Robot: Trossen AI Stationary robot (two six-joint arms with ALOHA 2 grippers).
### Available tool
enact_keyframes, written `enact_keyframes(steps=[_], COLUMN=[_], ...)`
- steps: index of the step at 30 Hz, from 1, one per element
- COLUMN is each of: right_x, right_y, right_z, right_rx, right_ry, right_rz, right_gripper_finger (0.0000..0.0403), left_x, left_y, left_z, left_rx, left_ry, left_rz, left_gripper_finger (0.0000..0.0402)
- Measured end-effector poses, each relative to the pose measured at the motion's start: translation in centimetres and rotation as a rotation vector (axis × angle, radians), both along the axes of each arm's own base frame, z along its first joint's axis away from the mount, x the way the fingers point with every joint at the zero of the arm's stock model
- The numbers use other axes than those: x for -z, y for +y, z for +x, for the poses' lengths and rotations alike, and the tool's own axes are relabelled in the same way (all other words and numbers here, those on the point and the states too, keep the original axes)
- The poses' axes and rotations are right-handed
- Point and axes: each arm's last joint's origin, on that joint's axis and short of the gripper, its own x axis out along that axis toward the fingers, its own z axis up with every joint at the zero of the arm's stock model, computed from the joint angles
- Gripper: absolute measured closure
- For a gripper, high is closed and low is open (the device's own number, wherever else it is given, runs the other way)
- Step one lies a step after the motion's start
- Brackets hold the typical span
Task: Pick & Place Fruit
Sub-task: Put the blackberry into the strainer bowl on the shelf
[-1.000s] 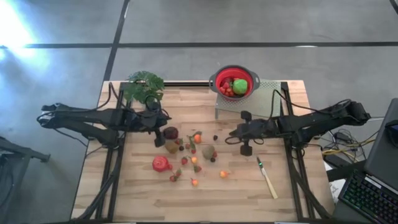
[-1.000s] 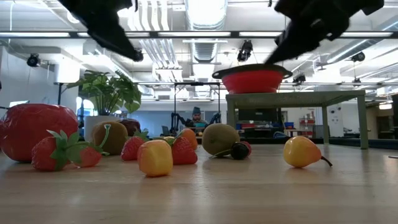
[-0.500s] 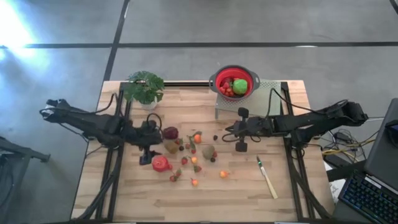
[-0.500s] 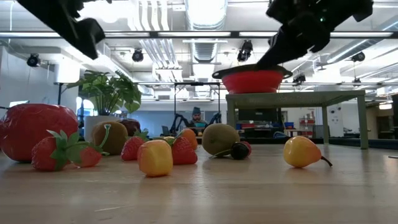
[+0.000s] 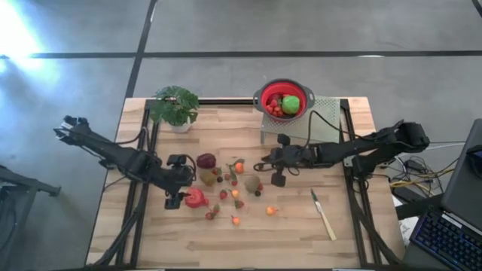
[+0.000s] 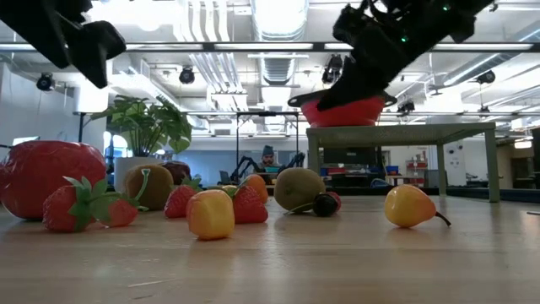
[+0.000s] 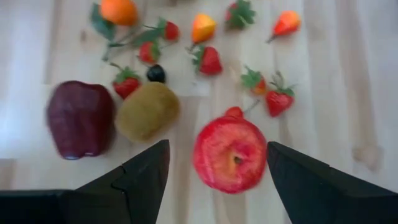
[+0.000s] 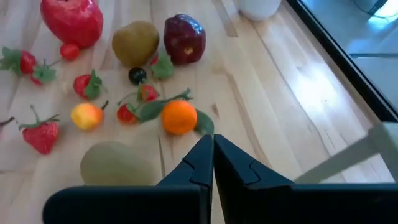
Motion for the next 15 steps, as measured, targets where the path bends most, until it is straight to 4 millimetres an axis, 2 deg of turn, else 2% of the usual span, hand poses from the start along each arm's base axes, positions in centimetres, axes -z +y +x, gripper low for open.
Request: enact_keyframes(steps=[8, 15], right_x=[-0.5, 1.1], right_y=[0.2, 0.3], right_z=[1.2, 1.3], right_rx=[0.014, 0.028], right_ry=[0.151, 0.239], right_rz=[0.016, 0.032], right_gripper_finger=[0.0386, 0.0330], left_x=[-0.1, -0.1], left_y=[0.2, 0.2], left_z=[0.0, 0.0], left_rx=[-0.026, -0.026], left_ry=[-0.028, -0.027], left_rz=[0.054, 0.055], left_gripper_finger=[0.0129, 0.0129])
